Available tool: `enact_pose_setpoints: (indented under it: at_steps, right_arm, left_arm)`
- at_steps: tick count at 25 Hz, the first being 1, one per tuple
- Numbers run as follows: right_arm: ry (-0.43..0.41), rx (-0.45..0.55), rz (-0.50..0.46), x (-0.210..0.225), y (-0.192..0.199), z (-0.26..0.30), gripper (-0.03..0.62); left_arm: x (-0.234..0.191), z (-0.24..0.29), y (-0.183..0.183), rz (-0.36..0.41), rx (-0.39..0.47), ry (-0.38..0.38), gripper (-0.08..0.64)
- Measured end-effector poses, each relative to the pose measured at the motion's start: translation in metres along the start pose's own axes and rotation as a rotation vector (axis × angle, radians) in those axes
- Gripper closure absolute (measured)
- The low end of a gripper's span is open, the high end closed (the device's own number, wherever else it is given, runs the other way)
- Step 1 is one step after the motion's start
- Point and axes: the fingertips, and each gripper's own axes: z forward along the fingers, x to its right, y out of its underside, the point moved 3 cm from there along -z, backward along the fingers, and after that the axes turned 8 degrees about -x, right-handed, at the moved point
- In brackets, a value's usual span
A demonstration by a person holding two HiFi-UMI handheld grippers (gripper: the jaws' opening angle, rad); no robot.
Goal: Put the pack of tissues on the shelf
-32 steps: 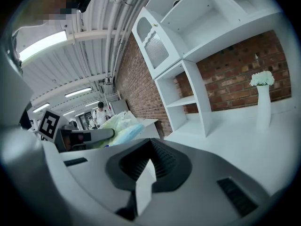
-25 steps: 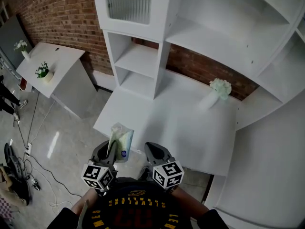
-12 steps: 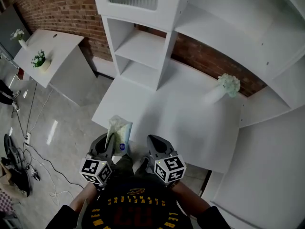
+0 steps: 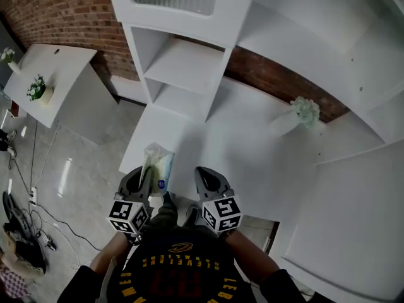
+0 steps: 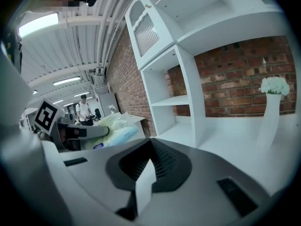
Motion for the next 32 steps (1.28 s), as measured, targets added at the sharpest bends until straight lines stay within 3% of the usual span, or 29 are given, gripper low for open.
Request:
enact_pose_setpoints:
  at_steps: [10, 16, 32]
  right_arm:
    - [0.053, -0.023, -0.042, 0.021, -0.024, 0.077, 0.594]
    - [0.063, -0.041, -0.042, 0.029, -0.031, 0.115, 0.594]
    - [0.115, -0.088, -0.051, 0.061, -0.044, 0.208, 0.594]
  left_arm:
    - [-0.057, 0.071, -0.007, 0.039, -0.063, 0.0, 0.52]
    - [-0.068, 0.114, -0.007, 0.089, -0.116, 0.022, 0.52]
    - [-0.09, 0.213, -0.043, 0.154, -0.078, 0.046, 0.52]
